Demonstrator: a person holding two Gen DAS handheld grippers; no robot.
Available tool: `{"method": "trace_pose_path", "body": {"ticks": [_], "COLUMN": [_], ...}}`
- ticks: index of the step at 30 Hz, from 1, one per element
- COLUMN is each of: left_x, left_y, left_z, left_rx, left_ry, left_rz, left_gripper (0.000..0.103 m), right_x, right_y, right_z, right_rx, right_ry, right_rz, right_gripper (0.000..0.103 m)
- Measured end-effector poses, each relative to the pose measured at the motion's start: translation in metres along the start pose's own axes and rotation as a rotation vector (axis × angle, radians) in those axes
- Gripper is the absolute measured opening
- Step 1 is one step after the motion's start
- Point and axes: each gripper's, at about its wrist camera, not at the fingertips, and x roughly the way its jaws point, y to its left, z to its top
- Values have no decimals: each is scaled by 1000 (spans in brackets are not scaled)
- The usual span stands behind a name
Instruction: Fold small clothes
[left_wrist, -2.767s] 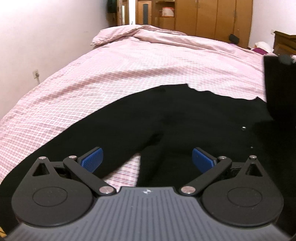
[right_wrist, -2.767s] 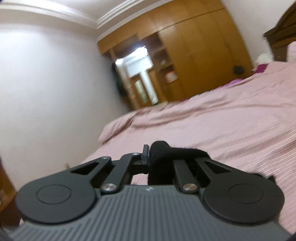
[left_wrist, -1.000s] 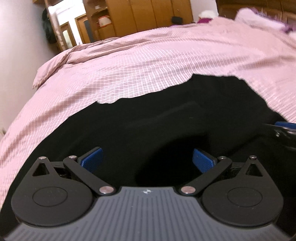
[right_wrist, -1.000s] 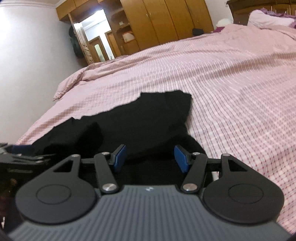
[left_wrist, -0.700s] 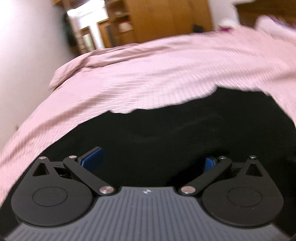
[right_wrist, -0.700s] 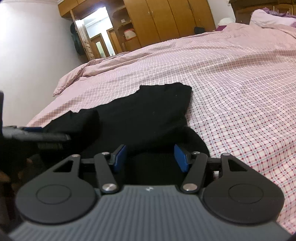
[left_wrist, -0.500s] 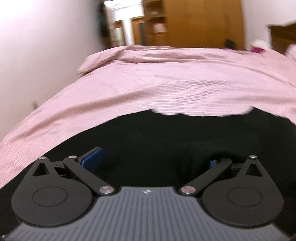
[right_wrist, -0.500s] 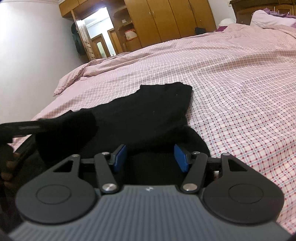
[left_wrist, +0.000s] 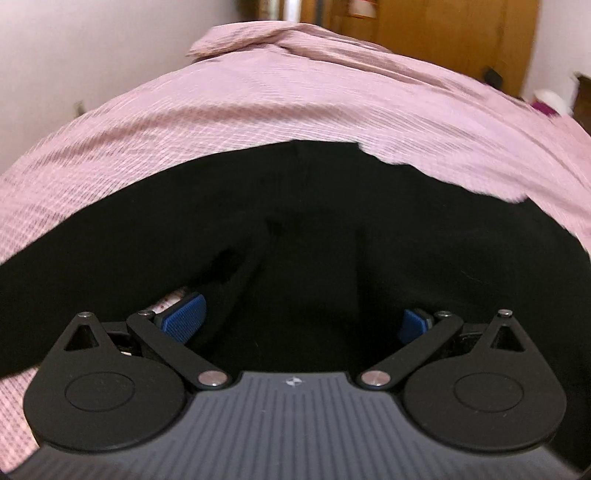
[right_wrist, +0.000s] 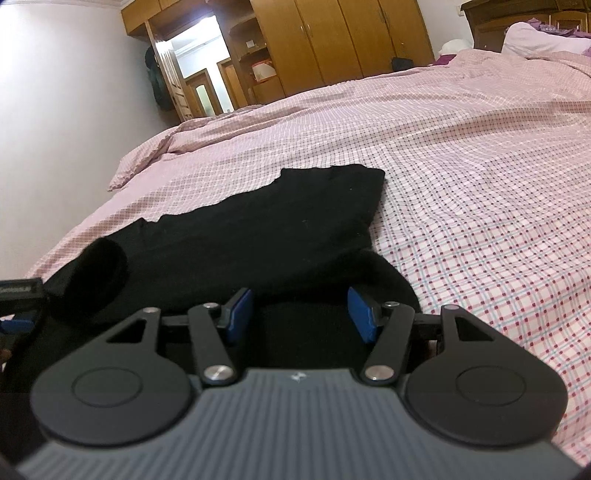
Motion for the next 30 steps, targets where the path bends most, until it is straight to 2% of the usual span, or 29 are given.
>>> {"method": "trace_pose_path", "body": {"ticks": [6, 11, 15, 16, 18, 20, 22, 25, 30], "left_x": [-33, -53, -40, -33, -18, -6, -4, -11, -16], "left_y": [-18, -52, -85, -92, -102, -102, -96, -79, -41], "left_z": [-15, -18, -22, -23, -25, -25, -23, -15, 3], "left_rx": [140, 276, 416, 453, 495, 499, 466, 410, 318], "left_ry": [-19, -100, -179, -189, -185, -157, -143, -176, -223], "left_rz": [-34, -104, -97, -80, -53, -40, -57, -40, 67], "left_gripper": [103, 103, 103, 98, 79, 52, 45, 44, 45], "right_x": [0, -1, -2, -3, -3, -4, -3, -2, -1], "right_y": [-1, -1, -2, -3, -5, -6, -7, -7, -5], "right_z": [-1, -2, -2, -2, -2, -2, -3, -3, -4], "right_rx": [7, 13, 21, 24, 33, 39, 45, 43, 30], "right_ry": [-6, -12, -17, -18, -20, -21, -23, -24, -25], "right_rz": [7, 12, 19, 22, 28, 33, 38, 39, 33], "right_gripper": [59, 59, 59, 59, 58, 58, 58, 58, 58]}}
